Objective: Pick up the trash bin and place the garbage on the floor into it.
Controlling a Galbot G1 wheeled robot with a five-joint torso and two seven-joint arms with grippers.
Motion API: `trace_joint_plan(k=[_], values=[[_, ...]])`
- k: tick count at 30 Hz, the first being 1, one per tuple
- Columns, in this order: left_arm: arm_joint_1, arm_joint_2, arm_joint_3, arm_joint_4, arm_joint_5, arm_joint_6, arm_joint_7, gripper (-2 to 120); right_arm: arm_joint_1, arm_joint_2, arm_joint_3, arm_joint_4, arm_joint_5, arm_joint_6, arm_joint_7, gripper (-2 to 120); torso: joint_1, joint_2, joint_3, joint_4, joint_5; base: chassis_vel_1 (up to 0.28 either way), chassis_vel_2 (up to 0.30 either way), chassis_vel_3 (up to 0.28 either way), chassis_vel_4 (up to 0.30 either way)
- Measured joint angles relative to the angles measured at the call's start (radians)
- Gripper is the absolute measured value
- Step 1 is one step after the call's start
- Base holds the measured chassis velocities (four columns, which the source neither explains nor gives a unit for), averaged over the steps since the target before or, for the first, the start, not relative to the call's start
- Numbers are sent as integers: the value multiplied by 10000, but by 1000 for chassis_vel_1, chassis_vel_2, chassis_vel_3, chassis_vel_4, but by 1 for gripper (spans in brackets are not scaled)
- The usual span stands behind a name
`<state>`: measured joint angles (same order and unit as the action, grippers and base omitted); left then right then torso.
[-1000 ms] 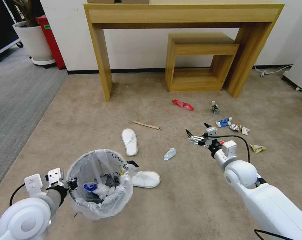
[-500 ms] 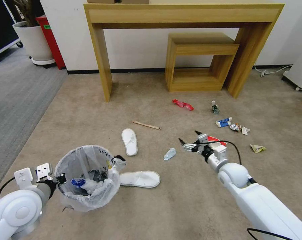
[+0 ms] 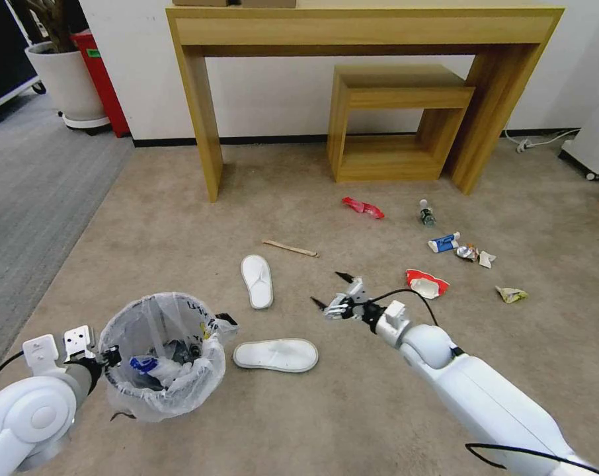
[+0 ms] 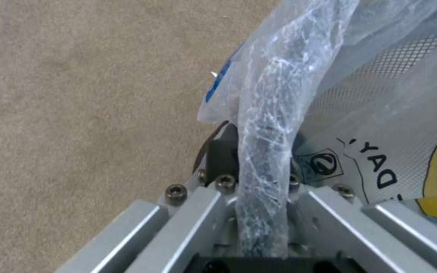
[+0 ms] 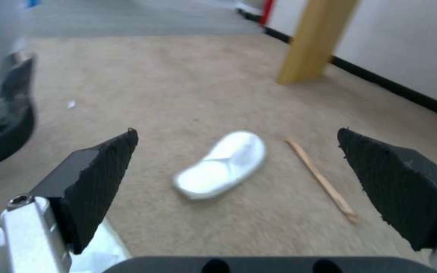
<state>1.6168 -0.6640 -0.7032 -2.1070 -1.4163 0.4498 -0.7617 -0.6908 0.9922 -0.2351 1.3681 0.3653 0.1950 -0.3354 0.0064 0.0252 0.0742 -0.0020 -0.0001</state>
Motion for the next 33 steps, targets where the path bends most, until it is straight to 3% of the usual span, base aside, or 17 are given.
trace_joint_plan(k=[9, 18, 25, 33], values=[[-50, -292, 135, 69, 280, -33, 26, 0, 1220, 246, -1874, -711, -209, 332, -255, 100, 0, 0, 0, -3, 0, 0, 0, 0, 0], [44, -585, 133, 146, 547, -99, 37, 0, 2312, 1723, -3309, -2759, -1007, 597, -550, 100, 0, 0, 0, 0, 0, 0, 0, 0, 0], [-11, -364, 36, 148, 467, -154, -4, 0, 2682, 2403, -3677, -3823, -1986, 226, -116, 100, 0, 0, 0, 0, 0, 0, 0, 0, 0], [-11, -398, 219, 138, 587, -198, -70, 0, 2517, 2194, -3797, -4075, -2800, -302, 343, 100, 0, 0, 0, -2, 0, 0, 0, 0, 0]])
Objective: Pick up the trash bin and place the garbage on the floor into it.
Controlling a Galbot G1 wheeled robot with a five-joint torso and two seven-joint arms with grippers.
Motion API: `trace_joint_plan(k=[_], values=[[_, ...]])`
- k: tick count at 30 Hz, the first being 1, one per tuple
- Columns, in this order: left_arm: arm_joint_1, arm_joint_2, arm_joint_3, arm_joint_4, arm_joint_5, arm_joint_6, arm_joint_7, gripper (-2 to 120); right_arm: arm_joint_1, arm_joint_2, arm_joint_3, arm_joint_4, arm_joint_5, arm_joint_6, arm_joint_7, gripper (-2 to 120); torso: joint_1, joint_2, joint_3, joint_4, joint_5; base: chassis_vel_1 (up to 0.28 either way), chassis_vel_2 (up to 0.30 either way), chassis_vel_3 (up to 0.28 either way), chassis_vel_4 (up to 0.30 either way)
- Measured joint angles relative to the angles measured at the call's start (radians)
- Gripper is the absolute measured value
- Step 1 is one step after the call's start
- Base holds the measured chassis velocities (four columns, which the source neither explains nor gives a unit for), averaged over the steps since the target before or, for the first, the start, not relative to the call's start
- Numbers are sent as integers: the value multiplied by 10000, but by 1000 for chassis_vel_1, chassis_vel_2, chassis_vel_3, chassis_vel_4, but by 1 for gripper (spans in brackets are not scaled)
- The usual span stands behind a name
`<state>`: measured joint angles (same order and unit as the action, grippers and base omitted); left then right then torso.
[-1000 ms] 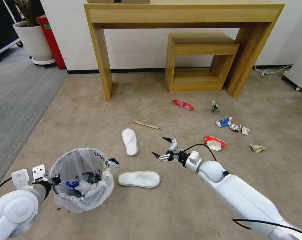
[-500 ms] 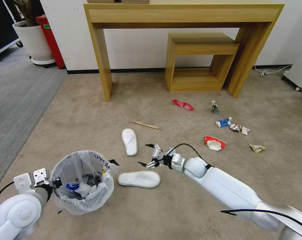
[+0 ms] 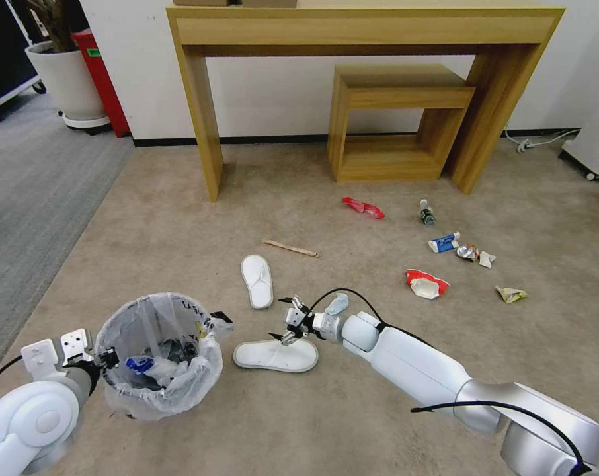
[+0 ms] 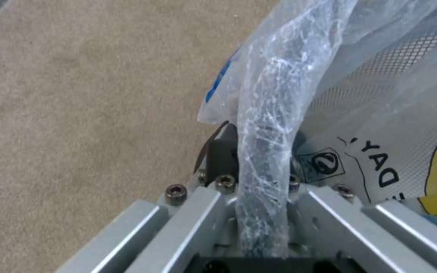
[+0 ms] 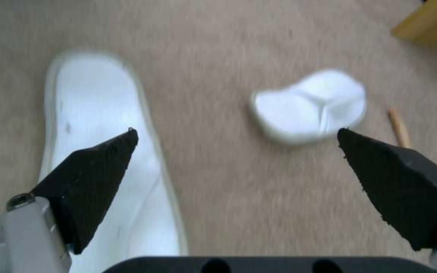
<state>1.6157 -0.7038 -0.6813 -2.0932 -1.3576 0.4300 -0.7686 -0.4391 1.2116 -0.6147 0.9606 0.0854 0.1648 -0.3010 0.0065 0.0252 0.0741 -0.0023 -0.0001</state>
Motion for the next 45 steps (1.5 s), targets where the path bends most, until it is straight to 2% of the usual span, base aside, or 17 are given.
trace_joint_plan(k=[21, 35, 45], values=[[-30, -9, 275, 159, 199, -27, 14, 0, -665, 168, 288, -911, -186, 118, 303, 100, 0, 0, 0, 1, 2, 0, 0, 0, 0], [11, 47, 331, 223, 286, -71, 25, 0, -934, 864, 438, -2068, -485, 572, 352, 100, -1, 0, 0, 2, 2, 0, 0, 0, 0], [51, 98, 373, 196, 312, -100, 40, 0, -980, 1002, 528, -2343, -500, 655, 430, 100, -1, 0, 0, 1, 1, 0, 0, 0, 0]])
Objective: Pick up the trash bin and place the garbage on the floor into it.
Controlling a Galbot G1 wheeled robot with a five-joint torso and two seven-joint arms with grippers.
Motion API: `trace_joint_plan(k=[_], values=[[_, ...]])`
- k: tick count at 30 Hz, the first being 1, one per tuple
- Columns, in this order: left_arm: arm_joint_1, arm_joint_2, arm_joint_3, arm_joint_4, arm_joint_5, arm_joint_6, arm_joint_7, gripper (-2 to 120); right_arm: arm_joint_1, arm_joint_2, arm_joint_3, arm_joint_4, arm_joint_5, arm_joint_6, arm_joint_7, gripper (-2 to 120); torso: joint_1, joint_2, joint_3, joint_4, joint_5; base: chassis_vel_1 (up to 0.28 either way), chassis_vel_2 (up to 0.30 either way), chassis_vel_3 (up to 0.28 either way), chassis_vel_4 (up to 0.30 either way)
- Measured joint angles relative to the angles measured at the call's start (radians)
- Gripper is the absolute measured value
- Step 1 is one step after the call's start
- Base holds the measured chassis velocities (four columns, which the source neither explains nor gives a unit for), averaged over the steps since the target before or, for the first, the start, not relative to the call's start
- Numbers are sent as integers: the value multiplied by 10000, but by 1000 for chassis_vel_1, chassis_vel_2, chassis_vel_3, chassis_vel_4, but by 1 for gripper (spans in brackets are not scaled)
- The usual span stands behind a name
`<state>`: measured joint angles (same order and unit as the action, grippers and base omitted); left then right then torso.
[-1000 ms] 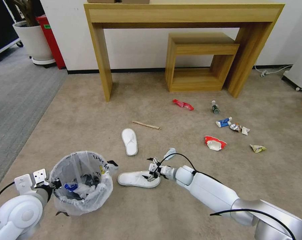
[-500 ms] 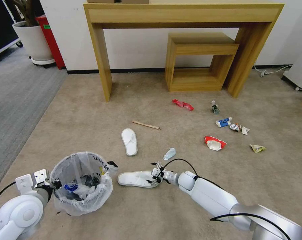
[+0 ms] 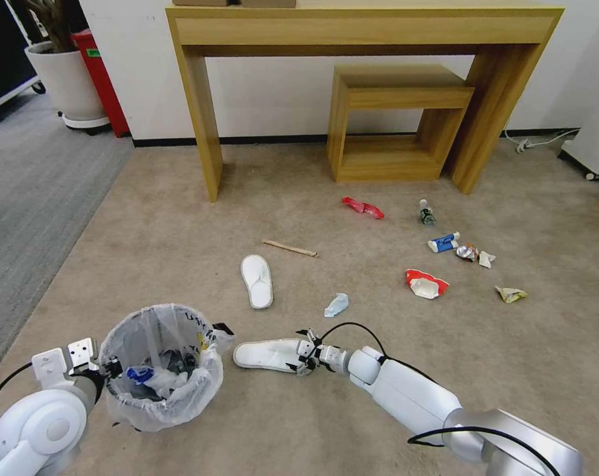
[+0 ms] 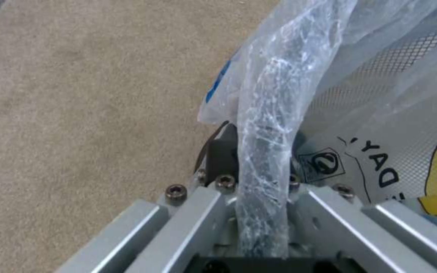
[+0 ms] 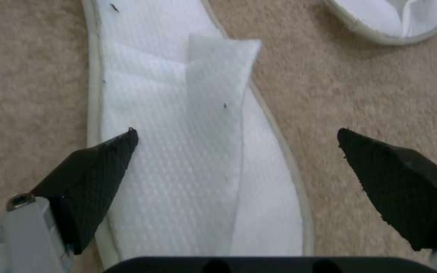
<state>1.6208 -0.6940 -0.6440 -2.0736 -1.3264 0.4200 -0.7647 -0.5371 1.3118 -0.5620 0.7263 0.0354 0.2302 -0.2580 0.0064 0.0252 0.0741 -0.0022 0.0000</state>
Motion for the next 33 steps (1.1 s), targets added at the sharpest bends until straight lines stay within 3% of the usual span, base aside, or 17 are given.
trace_joint_plan(k=[27, 33], values=[[175, -104, 244, -112, 328, -30, 24, 0, 69, 494, 317, -1033, -28, 403, -131, 100, 0, 0, 0, -2, -2, 0, 0, 0, 0], [142, -108, 398, -92, 455, -30, 18, 0, 38, 594, 410, -1136, 12, 529, -453, 82, 0, 0, 0, -2, -3, 0, 0, 0, 0]])
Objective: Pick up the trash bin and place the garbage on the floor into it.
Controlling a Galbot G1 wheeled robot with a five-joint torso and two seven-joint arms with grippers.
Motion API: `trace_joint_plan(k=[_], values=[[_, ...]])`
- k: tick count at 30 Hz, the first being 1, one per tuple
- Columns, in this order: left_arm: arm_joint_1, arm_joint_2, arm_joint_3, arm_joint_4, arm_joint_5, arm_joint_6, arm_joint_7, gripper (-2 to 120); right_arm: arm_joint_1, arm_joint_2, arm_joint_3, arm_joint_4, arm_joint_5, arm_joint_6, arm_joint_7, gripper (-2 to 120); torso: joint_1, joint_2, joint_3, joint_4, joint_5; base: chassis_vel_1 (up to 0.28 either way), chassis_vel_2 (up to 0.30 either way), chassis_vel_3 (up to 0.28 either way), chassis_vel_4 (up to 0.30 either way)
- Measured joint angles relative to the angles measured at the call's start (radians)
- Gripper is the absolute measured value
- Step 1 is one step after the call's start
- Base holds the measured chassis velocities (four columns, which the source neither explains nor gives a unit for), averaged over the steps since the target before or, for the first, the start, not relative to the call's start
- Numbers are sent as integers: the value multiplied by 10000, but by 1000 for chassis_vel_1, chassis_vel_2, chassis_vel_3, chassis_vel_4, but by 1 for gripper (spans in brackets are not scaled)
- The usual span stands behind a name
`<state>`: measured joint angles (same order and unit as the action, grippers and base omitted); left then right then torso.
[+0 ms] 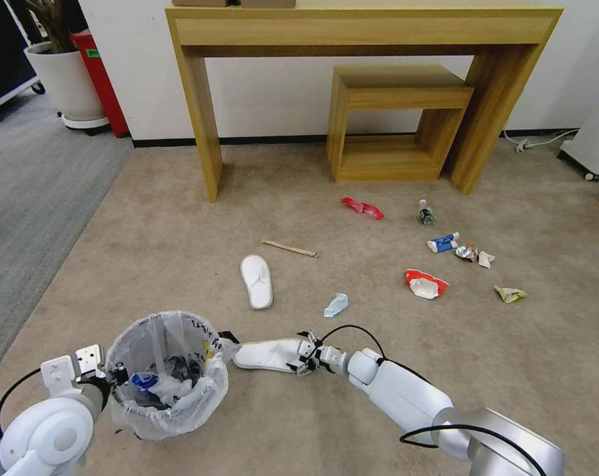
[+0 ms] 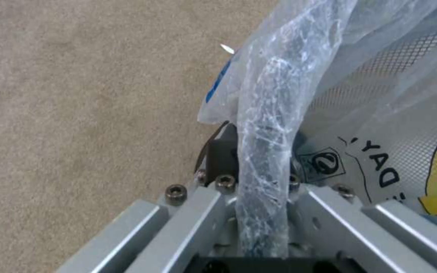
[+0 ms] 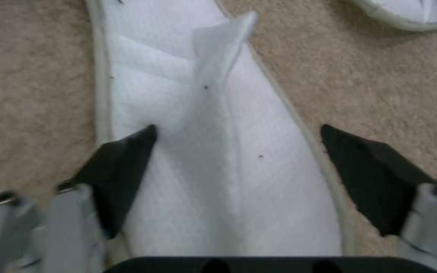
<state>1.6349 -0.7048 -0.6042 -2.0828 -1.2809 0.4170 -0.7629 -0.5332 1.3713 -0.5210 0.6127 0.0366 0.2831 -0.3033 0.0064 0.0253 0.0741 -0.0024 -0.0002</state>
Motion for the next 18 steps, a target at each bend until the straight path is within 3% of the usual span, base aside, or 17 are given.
trace_joint_plan(k=[10, 14, 18], values=[[-24, -10, 96, 17, 99, -22, -4, 0, -23, -71, 146, 7, 171, 38, -148, 48, 0, -1, 1, 4, 5, 0, 0, 0, 0], [5, 0, 125, -18, 157, -34, -14, 0, -19, -107, 241, 20, 263, 15, -196, 28, 0, -1, 1, 3, 5, 0, 0, 0, 0], [25, 0, 128, -27, 185, -46, -17, 0, -20, -108, 269, 20, 300, 28, -164, 19, 0, -1, 1, 3, 3, 0, 0, 0, 0]])
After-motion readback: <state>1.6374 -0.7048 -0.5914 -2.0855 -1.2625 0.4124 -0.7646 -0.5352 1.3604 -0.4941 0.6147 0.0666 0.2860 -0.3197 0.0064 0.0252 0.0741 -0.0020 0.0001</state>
